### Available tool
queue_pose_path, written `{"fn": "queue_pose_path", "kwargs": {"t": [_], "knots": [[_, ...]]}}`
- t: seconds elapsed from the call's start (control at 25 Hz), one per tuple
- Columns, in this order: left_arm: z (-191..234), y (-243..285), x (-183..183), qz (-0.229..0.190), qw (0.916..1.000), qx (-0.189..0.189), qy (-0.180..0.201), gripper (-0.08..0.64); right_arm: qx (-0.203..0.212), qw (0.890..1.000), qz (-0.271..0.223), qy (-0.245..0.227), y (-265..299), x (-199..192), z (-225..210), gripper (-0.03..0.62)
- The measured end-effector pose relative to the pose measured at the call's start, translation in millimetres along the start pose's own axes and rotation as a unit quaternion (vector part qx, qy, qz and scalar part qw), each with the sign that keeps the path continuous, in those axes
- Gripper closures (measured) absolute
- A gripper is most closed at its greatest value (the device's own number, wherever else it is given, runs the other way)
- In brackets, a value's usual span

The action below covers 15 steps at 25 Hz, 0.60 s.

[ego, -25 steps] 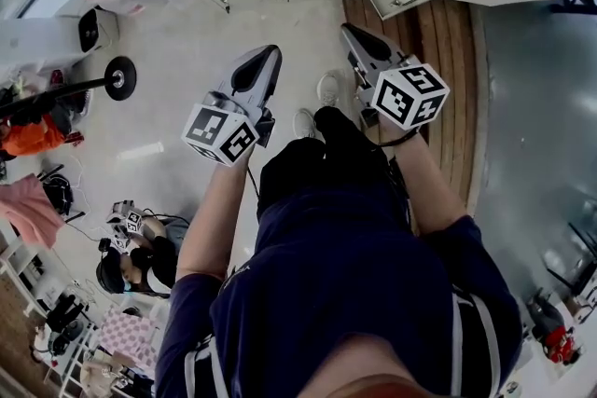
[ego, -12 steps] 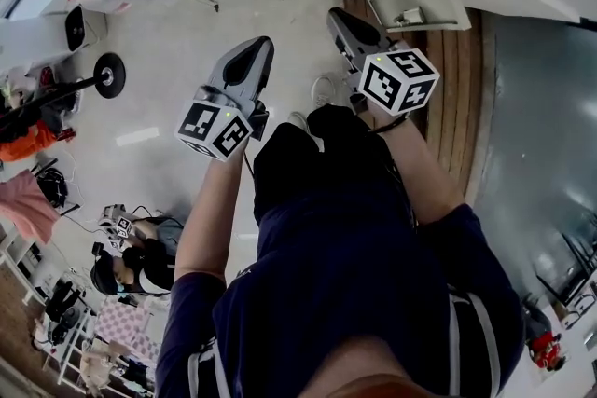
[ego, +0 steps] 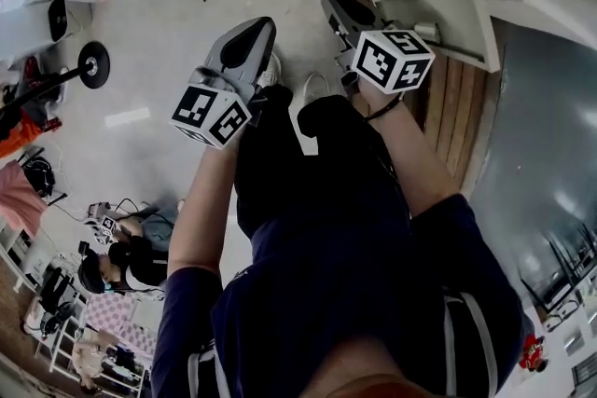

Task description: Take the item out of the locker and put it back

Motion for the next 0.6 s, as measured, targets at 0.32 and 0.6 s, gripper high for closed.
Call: {"fn": "queue_pose_path", "kwargs": {"t": [0.32, 0.6], "knots": [[52.8, 39.9, -20.4, 0.003, 1.0, -0.005, 0.008, 0.557, 0.008, 0.999, -0.014, 0.042, 68.8, -9.8, -49.0, 0.592], [89.3, 68.4, -29.4, 0.011, 0.9996, -0.014, 0.024, 0.557, 0.003, 0.995, -0.03, 0.093, 122.6, -19.3, -91.7, 0.566]]}}
Point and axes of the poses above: the fingertips, and each gripper's own axes: y forward along the fingers, z to its left, x out of its top, the point moved 1 cm from there along -y, backward along the fingers, and after that the axes turned 4 degrees about z, right-handed, at the moved point
